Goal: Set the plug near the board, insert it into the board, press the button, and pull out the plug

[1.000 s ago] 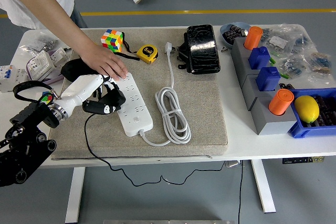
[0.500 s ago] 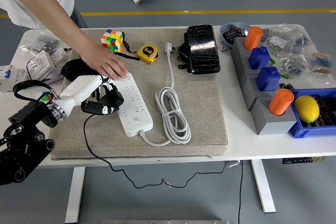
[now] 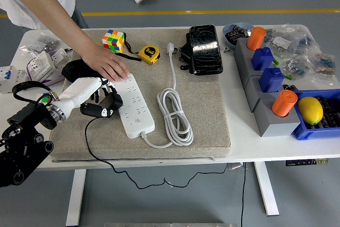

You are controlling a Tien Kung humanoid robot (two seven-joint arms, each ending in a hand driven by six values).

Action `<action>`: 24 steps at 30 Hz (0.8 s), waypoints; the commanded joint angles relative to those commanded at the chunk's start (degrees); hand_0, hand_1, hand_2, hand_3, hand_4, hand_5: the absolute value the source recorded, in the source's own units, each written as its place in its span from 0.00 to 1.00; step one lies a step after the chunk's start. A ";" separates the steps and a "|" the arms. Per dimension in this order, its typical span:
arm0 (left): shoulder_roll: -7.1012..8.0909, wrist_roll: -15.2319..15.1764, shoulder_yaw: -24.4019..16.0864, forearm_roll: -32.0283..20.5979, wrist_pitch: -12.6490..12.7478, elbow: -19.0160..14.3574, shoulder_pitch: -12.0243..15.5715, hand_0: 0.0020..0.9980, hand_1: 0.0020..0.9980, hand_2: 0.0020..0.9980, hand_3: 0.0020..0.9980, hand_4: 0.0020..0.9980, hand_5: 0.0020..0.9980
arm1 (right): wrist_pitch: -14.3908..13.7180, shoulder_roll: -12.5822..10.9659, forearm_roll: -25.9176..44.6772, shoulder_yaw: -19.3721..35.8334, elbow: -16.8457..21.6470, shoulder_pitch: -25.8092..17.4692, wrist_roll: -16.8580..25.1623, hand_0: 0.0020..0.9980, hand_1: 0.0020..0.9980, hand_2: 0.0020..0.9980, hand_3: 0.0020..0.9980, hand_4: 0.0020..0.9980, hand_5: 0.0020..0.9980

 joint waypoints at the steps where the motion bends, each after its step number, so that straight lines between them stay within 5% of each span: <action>1: 0.00 0.05 -0.06 -0.09 -0.14 -0.04 0.02 0.28 0.38 0.50 0.56 0.70 0.07 | 0.00 0.00 0.01 -0.02 -0.02 -0.01 0.00 0.56 0.65 0.64 0.53 0.91 0.46; 5: -0.08 0.33 -0.34 -0.14 -1.03 -0.19 0.10 0.28 0.38 0.50 0.56 0.70 0.07 | 0.00 0.02 -0.01 -0.06 -0.03 -0.04 0.01 0.56 0.65 0.64 0.53 0.91 0.46; 6: -0.08 0.34 -0.35 -0.20 -1.20 -0.24 0.15 0.34 0.50 0.56 0.58 0.96 0.17 | 0.01 0.02 -0.05 -0.04 0.00 -0.05 0.03 0.56 0.65 0.63 0.53 0.91 0.46; 11: -0.13 0.00 -0.48 -0.38 -1.45 -0.47 0.17 0.34 0.50 0.56 0.58 0.96 0.17 | 0.00 0.04 -0.12 0.05 0.05 -0.05 0.05 0.56 0.65 0.63 0.53 0.91 0.46; 12: -0.12 -0.07 -0.54 -0.43 -1.53 -0.55 0.19 0.37 0.59 0.60 0.63 1.00 0.22 | 0.00 0.06 -0.10 0.09 0.03 -0.07 0.05 0.56 0.65 0.63 0.53 0.91 0.46; 24: -0.19 -1.33 -1.17 -1.73 -0.56 -1.57 0.60 0.37 0.61 0.66 0.72 1.00 0.30 | 0.06 0.10 -0.16 0.21 0.07 -0.15 0.07 0.56 0.65 0.64 0.53 0.91 0.45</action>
